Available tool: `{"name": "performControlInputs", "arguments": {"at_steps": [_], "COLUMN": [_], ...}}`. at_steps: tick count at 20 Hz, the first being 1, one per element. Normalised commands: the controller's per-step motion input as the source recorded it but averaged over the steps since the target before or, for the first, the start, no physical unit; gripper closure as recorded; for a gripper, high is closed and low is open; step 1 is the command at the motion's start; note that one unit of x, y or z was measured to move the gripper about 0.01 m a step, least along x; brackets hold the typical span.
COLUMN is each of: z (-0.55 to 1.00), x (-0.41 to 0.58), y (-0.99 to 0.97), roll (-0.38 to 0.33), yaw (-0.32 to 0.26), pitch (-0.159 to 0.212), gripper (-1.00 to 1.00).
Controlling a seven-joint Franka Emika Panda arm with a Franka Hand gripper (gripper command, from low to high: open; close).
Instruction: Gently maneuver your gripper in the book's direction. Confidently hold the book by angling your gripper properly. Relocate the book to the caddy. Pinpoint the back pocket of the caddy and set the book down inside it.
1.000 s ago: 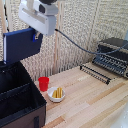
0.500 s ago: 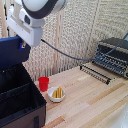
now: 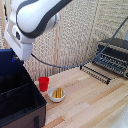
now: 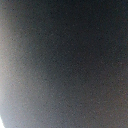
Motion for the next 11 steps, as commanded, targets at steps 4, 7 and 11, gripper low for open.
{"name": "performControlInputs", "arguments": {"at_steps": [4,7,11], "z": [0.05,0.23,0.28], "x": [0.031,0.064,0.12], "y": [0.0,-0.1,-0.08], "roll": [0.018,0.049,0.043], "yaw": [0.001,0.0,0.0], "pitch": [0.002,0.055,0.07], "gripper": [-1.0,-1.0,-1.0]}}
